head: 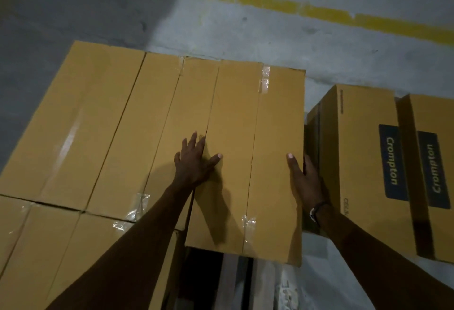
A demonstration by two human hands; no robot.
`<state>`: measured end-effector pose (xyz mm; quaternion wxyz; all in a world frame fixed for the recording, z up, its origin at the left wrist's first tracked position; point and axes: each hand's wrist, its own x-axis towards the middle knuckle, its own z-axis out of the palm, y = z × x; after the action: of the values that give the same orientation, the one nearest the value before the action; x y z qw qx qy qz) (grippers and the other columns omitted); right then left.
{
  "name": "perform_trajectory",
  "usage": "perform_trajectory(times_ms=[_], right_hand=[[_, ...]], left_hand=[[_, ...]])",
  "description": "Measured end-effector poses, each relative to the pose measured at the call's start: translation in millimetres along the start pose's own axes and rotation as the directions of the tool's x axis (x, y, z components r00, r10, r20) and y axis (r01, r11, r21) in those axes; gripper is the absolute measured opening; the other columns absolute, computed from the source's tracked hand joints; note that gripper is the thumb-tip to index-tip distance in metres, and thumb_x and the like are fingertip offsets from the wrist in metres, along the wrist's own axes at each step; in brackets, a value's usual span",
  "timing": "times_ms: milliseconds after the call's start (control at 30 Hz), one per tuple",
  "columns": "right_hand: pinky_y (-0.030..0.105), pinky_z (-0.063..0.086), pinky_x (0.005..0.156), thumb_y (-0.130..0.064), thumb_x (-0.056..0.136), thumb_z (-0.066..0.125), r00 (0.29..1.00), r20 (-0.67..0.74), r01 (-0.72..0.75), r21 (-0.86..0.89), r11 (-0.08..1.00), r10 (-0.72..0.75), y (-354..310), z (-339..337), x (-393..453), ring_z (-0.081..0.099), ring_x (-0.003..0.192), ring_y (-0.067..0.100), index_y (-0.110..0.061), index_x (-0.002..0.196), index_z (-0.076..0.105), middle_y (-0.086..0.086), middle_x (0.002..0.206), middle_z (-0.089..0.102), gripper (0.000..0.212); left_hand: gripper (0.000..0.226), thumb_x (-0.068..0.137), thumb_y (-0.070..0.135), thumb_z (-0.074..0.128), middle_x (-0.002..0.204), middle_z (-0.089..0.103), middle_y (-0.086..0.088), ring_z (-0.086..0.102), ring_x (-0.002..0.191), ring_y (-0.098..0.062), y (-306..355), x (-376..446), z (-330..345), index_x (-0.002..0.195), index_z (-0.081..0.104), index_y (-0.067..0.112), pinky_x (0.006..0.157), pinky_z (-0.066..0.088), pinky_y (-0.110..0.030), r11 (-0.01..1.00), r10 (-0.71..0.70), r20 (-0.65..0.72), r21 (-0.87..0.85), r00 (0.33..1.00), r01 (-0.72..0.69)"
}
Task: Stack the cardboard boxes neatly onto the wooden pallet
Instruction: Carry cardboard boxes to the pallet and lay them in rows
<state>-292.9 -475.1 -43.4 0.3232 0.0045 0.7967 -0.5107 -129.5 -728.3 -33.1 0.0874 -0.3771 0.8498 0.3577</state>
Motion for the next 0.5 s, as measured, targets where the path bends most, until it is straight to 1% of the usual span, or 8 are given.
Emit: perform_trajectory(times_ms=[33,67,133,233,300,367,433,500], right_hand=[[0.041,0.033,0.119,-0.072,0.092,0.059,1.0,-0.007,0.001,-0.011,1.0,-0.001,2,3,2,0.043,0.144,0.016,-0.032,0.159,0.04,-0.009,0.156,0.048,0.08],[0.042,0.033,0.119,-0.073,0.092,0.058,1.0,-0.012,0.002,-0.011,1.0,-0.003,6,6,3,0.041,0.145,0.018,-0.031,0.16,0.039,-0.006,0.158,0.047,0.082],[0.049,0.033,0.122,-0.08,0.085,0.057,0.999,-0.027,0.017,-0.021,1.0,-0.017,12,11,4,0.04,0.148,0.022,-0.032,0.16,0.039,-0.002,0.16,0.047,0.091],[0.05,0.03,0.124,-0.072,0.094,0.056,0.999,-0.019,0.038,-0.012,0.999,-0.038,22,17,9,0.037,0.15,0.021,-0.033,0.16,0.037,-0.003,0.162,0.044,0.079],[0.053,0.03,0.124,-0.08,0.088,0.055,0.999,-0.037,0.035,-0.007,0.999,-0.035,29,20,13,0.036,0.151,0.021,-0.035,0.16,0.036,-0.004,0.163,0.042,0.088],[0.054,0.032,0.123,-0.086,0.081,0.055,0.998,-0.047,0.036,-0.008,0.999,-0.037,33,22,17,0.037,0.151,0.022,-0.036,0.16,0.037,-0.003,0.163,0.042,0.095],[0.054,0.034,0.123,-0.087,0.08,0.057,0.998,-0.048,0.038,0.014,0.999,-0.037,38,23,22,0.039,0.149,0.021,-0.036,0.158,0.039,-0.003,0.161,0.045,0.095],[0.055,0.034,0.122,-0.096,0.069,0.055,0.998,-0.057,0.037,0.016,0.999,-0.036,40,25,28,0.04,0.149,0.022,-0.037,0.159,0.039,-0.003,0.161,0.045,0.109]], left_hand=[[0.103,0.081,0.077,0.039,0.175,0.003,-0.007,0.0,0.16,-0.036,-7,3,4,0.165,0.024,0.019,0.123,0.009,-0.065,1.0,0.016,-0.007,0.022,1.0,-0.016],[0.102,0.082,0.077,0.039,0.175,0.001,-0.007,-0.003,0.16,-0.037,-13,5,7,0.165,0.024,0.02,0.123,0.007,-0.065,0.999,0.031,-0.014,0.036,0.999,-0.03],[0.1,0.084,0.077,0.039,0.175,-0.002,-0.008,-0.006,0.16,-0.038,-21,9,11,0.165,0.025,0.02,0.124,0.004,-0.065,0.997,0.05,-0.025,0.064,0.998,-0.048],[0.1,0.085,0.08,0.036,0.175,-0.004,-0.009,-0.007,0.159,-0.039,-31,13,17,0.165,0.023,0.021,0.123,0.004,-0.065,0.992,0.072,-0.024,0.107,0.997,-0.069],[0.104,0.084,0.085,0.03,0.175,-0.004,-0.009,-0.005,0.159,-0.04,-39,16,23,0.166,0.021,0.022,0.123,0.006,-0.066,0.989,0.097,-0.03,0.119,0.995,-0.093],[0.102,0.085,0.085,0.026,0.175,-0.003,-0.009,-0.004,0.16,-0.039,-45,17,29,0.167,0.019,0.024,0.123,0.008,-0.066,0.986,0.115,-0.048,0.124,0.992,-0.108],[0.094,0.091,0.08,0.03,0.175,-0.003,-0.009,-0.003,0.16,-0.039,-49,16,36,0.167,0.016,0.025,0.123,0.009,-0.067,0.984,0.127,-0.074,0.134,0.989,-0.117],[0.088,0.096,0.074,0.032,0.175,-0.004,-0.008,-0.004,0.16,-0.038,-52,16,42,0.167,0.012,0.026,0.124,0.009,-0.066,0.981,0.138,-0.1,0.152,0.985,-0.122]])
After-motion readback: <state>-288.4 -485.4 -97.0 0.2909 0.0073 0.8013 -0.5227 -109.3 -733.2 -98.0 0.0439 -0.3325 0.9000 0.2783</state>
